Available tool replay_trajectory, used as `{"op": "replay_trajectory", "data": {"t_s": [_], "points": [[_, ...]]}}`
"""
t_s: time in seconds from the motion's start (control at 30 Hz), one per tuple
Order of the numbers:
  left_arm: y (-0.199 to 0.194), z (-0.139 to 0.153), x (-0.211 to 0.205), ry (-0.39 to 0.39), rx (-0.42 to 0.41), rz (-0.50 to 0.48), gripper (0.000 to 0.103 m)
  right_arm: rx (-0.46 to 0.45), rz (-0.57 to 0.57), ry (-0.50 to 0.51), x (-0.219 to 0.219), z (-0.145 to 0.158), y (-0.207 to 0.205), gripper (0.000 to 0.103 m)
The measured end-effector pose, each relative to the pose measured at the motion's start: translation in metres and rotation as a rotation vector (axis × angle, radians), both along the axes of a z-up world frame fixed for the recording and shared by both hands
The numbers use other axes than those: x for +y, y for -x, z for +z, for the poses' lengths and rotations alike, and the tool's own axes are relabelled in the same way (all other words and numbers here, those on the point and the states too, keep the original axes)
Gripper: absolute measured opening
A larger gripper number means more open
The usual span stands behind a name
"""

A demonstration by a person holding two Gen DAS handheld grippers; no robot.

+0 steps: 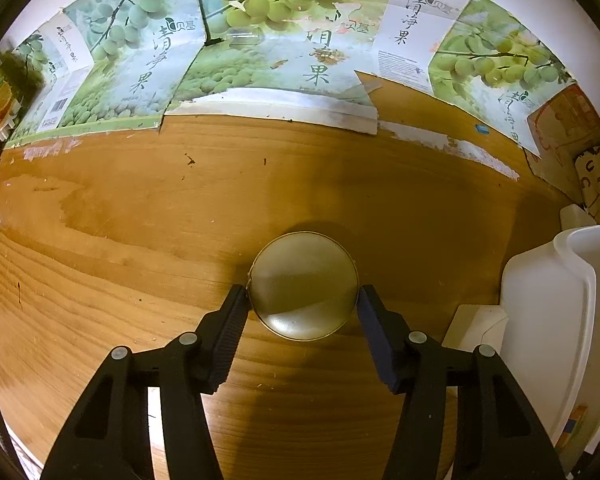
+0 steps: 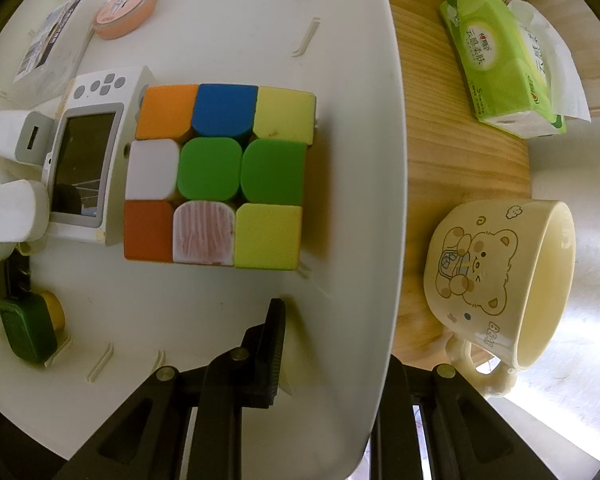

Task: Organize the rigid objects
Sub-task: 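Close the left gripper on the beige round compact, then lift the beige compact with the left gripper and carry it over the tray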

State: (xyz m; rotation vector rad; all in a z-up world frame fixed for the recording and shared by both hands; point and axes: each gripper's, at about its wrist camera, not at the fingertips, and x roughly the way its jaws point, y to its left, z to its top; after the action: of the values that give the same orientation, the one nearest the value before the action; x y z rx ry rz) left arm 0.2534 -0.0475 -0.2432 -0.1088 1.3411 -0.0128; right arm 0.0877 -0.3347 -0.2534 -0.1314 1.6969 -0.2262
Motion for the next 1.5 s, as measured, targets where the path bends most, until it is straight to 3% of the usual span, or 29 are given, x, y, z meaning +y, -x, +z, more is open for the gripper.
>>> {"op": "replay_trajectory", "data": {"t_s": [0.43, 0.87, 1.5], "points": [[0.022, 0.022, -0.007, 0.005, -0.015, -0.013, 0.059, 0.003, 0.009, 0.002, 0.005, -0.004, 0.005, 0.022], [0.045, 0.074, -0.016, -0.016, -0.105, -0.055, 0.059, -0.004, 0.036, 0.006, 0.014, -0.003, 0.013, 0.022], [0.101, 0.159, -0.072, -0.041, -0.275, -0.247, 0.060, -0.048, 0.080, 0.008, 0.030, 0.006, 0.040, 0.022]]}}
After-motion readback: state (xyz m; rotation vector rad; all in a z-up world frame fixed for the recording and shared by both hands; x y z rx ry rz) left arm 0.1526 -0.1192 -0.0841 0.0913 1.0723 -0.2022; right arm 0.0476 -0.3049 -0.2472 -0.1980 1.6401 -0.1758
